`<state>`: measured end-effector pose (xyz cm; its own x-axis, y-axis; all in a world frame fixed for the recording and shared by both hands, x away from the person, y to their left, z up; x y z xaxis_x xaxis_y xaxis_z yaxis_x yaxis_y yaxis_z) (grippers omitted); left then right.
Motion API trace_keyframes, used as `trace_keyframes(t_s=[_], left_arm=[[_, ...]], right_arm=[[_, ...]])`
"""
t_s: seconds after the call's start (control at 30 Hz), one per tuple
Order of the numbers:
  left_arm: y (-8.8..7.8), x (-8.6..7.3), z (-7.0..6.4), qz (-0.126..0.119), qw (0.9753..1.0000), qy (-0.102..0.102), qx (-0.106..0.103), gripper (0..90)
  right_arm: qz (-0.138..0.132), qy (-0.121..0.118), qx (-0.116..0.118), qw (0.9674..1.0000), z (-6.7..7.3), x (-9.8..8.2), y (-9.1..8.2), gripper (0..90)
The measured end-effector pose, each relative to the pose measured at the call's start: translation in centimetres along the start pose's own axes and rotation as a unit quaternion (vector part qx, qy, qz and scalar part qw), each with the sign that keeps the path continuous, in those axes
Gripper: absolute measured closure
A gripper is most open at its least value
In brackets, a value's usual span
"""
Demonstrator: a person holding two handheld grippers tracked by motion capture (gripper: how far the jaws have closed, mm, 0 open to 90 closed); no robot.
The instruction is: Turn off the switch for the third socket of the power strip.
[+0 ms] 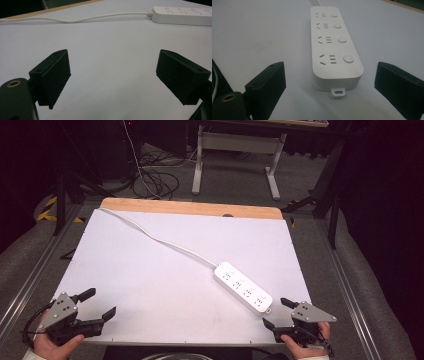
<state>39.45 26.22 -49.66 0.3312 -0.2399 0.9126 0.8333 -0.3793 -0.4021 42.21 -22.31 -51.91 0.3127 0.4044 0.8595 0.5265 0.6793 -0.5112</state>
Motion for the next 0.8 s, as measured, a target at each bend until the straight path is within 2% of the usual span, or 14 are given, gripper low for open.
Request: trace_keyframes(t_s=[0.37, 0.5, 0.8], left_arm=[[-0.01, 0.01, 0.00, 0.001, 1.0000, 0.006, 0.005, 13.0], [-0.06, 0.09, -0.06, -0.001, 1.0000, -0.003, 0.003, 13.0], [-0.14, 0.11, 0.10, -0.001, 1.0000, 0.000, 0.006, 13.0]], right_arm=[[-0.002, 0.000, 0.005, 1.0000, 0.17, 0.14, 0.15, 11.8], [0.000, -0.006, 0.014, 0.9999, 0.44, 0.20, 0.20, 17.2], [-0.002, -0.010, 0.004, 0.9999, 0.24, 0.35, 0.12, 14.1]])
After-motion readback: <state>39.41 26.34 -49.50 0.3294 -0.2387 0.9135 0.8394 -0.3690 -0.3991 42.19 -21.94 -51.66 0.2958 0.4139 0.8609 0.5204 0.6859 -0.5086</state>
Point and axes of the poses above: each handheld gripper's, and its own axes: y roughly forward along the jaws, x roughly out of its top, z roughly to its left, the point moved 10 cm from there along y, roughly forward along the jaws, and after that the axes turned 9 degrees about x, right-handed, at the moved point
